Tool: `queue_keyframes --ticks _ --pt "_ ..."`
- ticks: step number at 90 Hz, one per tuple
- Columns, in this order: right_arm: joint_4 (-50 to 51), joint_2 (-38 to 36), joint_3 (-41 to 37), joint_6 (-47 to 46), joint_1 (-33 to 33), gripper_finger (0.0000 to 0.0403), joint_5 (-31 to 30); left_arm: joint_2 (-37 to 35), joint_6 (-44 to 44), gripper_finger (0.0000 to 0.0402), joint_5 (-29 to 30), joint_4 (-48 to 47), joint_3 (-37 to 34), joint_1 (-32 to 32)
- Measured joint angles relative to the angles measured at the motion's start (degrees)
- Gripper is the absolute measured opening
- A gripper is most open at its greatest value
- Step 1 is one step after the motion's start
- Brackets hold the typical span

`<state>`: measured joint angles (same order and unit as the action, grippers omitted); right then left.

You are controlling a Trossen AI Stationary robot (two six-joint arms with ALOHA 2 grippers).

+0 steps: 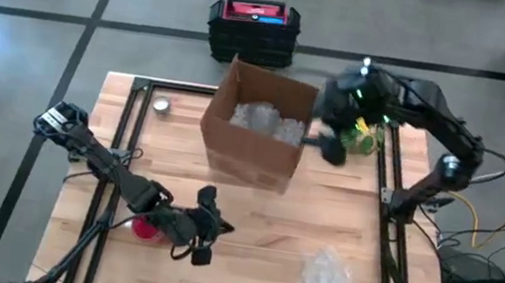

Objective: Wrap mug
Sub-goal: Prepare the bubble wrap

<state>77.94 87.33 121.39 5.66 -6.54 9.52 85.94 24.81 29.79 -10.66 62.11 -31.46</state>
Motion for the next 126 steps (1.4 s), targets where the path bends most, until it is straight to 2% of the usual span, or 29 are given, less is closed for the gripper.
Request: queue_keyframes --ticks 11,25,35,46,52,62,73,84,90,99,116,126 --pt "-1.76 -3.43 -6.43 -3.20 7.52 0.0255 -0.74 -1.19 3.52 0.0047 -3.88 -3.44 0.00 1.00" --pt "-7.37 -6.92 -15.99 -9.07 17.08 0.0244 -4.30 -2.56 8.00 0.0123 -12.66 -13.89 0.79 3.65" --pt "-10.70 -7.74 -22.11 -13.46 23.24 0.0234 -7.15 -2.79 9.11 0.0175 -18.78 -24.14 4.95 4.63" --pt "-12.25 -7.72 -27.40 -19.03 29.27 0.0221 -9.44 -2.48 9.01 0.0200 -20.34 -35.35 10.80 4.27" --pt "-14.79 -7.72 -30.99 -22.65 32.28 0.0214 -11.17 -2.48 10.18 0.0202 -20.35 -39.93 12.93 4.11" --pt "-18.96 -7.28 -38.36 -30.62 37.30 0.0207 -12.13 -2.59 12.26 0.0197 -20.34 -40.60 13.70 3.57" --pt "-22.08 -5.44 -46.83 -42.90 43.59 0.0204 -11.60 -2.66 13.70 0.0185 -20.33 -38.18 12.06 2.72" --pt "-31.22 -1.08 -53.15 -48.14 48.00 0.0203 -9.19 -2.64 13.83 0.0167 -20.09 -34.85 9.46 2.22" --pt "-38.37 1.54 -55.05 -47.55 49.74 0.0199 -9.70 -2.64 13.39 0.0157 -19.98 -32.68 7.70 2.22" --pt "-46.89 6.39 -55.37 -41.18 51.06 0.0192 -9.38 -2.64 12.82 0.0143 -19.86 -29.56 5.68 2.25" --pt "-48.35 16.41 -51.69 -29.03 50.35 0.0183 -10.28 -2.64 12.81 0.0117 -19.85 -25.14 3.12 2.25" --pt "-48.18 21.14 -49.79 -25.56 49.04 0.0177 -9.85 -2.64 12.84 0.0104 -19.84 -24.06 2.56 2.25"
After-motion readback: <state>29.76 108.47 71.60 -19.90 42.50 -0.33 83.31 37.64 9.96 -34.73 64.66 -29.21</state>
